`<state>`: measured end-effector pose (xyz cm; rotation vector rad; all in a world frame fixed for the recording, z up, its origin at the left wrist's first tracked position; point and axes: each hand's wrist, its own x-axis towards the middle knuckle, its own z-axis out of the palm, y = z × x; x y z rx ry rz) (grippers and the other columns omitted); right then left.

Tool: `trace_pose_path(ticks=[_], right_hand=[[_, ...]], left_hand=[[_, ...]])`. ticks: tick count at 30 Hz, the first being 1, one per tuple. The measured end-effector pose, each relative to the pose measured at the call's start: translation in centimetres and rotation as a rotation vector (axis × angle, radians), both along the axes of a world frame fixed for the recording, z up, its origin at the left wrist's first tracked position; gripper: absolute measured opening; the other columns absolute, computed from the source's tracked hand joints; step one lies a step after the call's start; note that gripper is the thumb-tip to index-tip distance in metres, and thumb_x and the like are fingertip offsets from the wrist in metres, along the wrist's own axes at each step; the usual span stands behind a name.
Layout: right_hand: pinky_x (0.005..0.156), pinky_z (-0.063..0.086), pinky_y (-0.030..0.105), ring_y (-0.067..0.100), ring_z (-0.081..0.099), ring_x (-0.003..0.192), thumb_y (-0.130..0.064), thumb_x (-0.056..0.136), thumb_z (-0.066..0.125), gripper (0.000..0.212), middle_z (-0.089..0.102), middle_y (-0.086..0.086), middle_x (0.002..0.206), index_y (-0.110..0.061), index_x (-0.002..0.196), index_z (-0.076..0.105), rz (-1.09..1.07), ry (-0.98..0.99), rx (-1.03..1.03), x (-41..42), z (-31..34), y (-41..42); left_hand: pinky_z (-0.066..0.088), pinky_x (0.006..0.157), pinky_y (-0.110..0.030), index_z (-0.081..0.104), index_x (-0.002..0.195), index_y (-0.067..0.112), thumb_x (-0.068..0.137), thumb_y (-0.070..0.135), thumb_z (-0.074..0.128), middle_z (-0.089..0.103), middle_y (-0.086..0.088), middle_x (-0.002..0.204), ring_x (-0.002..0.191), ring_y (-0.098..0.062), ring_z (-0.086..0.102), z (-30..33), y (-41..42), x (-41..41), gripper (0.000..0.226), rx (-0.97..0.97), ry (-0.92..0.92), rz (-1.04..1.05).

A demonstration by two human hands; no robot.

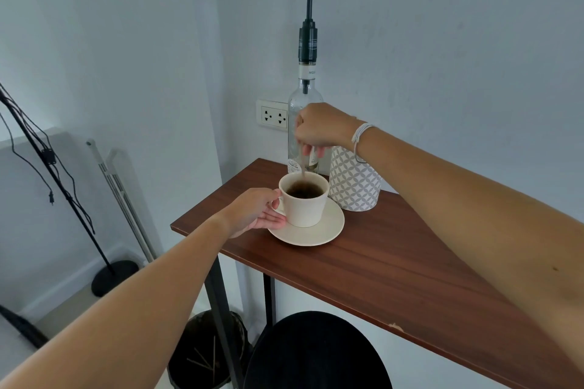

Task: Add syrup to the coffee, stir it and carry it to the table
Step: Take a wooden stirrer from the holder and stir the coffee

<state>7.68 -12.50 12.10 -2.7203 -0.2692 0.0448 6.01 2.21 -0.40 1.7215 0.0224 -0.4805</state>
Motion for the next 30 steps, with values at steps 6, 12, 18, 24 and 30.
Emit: trace_pose_path(ticks=[6, 12, 18, 24, 30], right_hand=[[0.045, 0.039, 0.02, 0.012, 0.058, 0.041, -0.008, 0.087, 0.044, 0.013, 0.069, 0.0, 0.058, -0.011, 0.079, 0.055, -0.003, 0.073, 0.062, 0.0, 0.0, 0.3], [0.051, 0.045, 0.021, 0.012, 0.058, 0.046, -0.006, 0.084, 0.04, 0.021, 0.071, 0.002, 0.059, -0.009, 0.069, 0.055, -0.03, 0.086, -0.072, -0.2, -0.2, 0.1], [0.05, 0.043, 0.022, 0.015, 0.06, 0.05, -0.006, 0.087, 0.041, 0.017, 0.073, 0.004, 0.076, -0.006, 0.086, 0.058, -0.013, 0.03, 0.009, -0.4, 0.1, -0.1], [0.045, 0.041, 0.019, 0.009, 0.058, 0.039, -0.007, 0.087, 0.043, 0.014, 0.07, 0.004, 0.064, -0.005, 0.082, 0.056, -0.015, 0.115, 0.098, -0.4, -0.2, -0.1], [0.057, 0.049, 0.024, 0.017, 0.064, 0.058, -0.005, 0.085, 0.043, 0.019, 0.074, 0.01, 0.081, 0.0, 0.089, 0.061, -0.065, -0.06, -0.005, -1.1, -0.9, -1.7]], left_hand=[[0.052, 0.094, -0.039, 0.048, 0.073, 0.005, 0.098, 0.022, 0.045, 0.062, -0.032, 0.117, 0.108, -0.036, 0.064, 0.0, -0.1, 0.0, 0.031, 0.0, 0.006, 0.007], [0.054, 0.09, -0.036, 0.049, 0.073, 0.005, 0.098, 0.024, 0.045, 0.062, -0.033, 0.116, 0.107, -0.036, 0.065, 0.0, 0.0, -0.1, 0.031, -0.007, 0.005, 0.006], [0.053, 0.092, -0.038, 0.049, 0.074, 0.005, 0.098, 0.024, 0.045, 0.062, -0.032, 0.116, 0.108, -0.036, 0.064, 0.1, -0.1, -0.1, 0.031, -0.002, 0.004, 0.006], [0.053, 0.092, -0.038, 0.049, 0.073, 0.005, 0.098, 0.023, 0.046, 0.062, -0.031, 0.117, 0.109, -0.036, 0.064, 0.0, -0.1, 0.0, 0.031, -0.01, 0.013, 0.017], [0.054, 0.091, -0.038, 0.049, 0.073, 0.005, 0.098, 0.023, 0.046, 0.063, -0.032, 0.116, 0.105, -0.035, 0.065, -0.1, 0.0, 0.0, 0.031, -0.012, 0.007, 0.012]])
